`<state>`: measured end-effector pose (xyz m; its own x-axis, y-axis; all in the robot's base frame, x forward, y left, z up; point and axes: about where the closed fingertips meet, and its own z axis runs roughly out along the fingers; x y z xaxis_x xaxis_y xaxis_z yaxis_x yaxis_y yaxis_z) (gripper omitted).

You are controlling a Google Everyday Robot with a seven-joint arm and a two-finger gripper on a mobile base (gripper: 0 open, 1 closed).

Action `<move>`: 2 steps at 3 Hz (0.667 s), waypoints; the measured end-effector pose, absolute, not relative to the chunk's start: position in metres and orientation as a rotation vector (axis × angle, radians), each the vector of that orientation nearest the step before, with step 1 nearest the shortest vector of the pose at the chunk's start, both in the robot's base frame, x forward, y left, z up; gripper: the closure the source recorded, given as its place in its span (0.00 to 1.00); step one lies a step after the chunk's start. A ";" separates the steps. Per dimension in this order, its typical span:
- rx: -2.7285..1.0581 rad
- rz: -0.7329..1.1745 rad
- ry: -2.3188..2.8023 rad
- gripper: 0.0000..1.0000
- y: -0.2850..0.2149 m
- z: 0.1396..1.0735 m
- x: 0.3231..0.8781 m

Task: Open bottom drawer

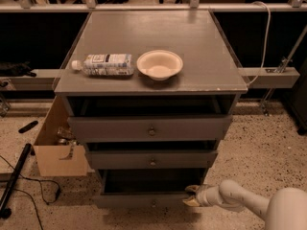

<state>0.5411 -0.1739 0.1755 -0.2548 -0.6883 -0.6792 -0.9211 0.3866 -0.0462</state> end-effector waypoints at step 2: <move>-1.357 0.500 2.023 0.82 -0.180 0.173 0.514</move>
Offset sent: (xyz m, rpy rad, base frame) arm -0.0260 -0.0062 -0.0049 0.0173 0.0003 -0.0062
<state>0.5141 -0.1799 0.1731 -0.2597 -0.6734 -0.6921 -0.9184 0.3937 -0.0385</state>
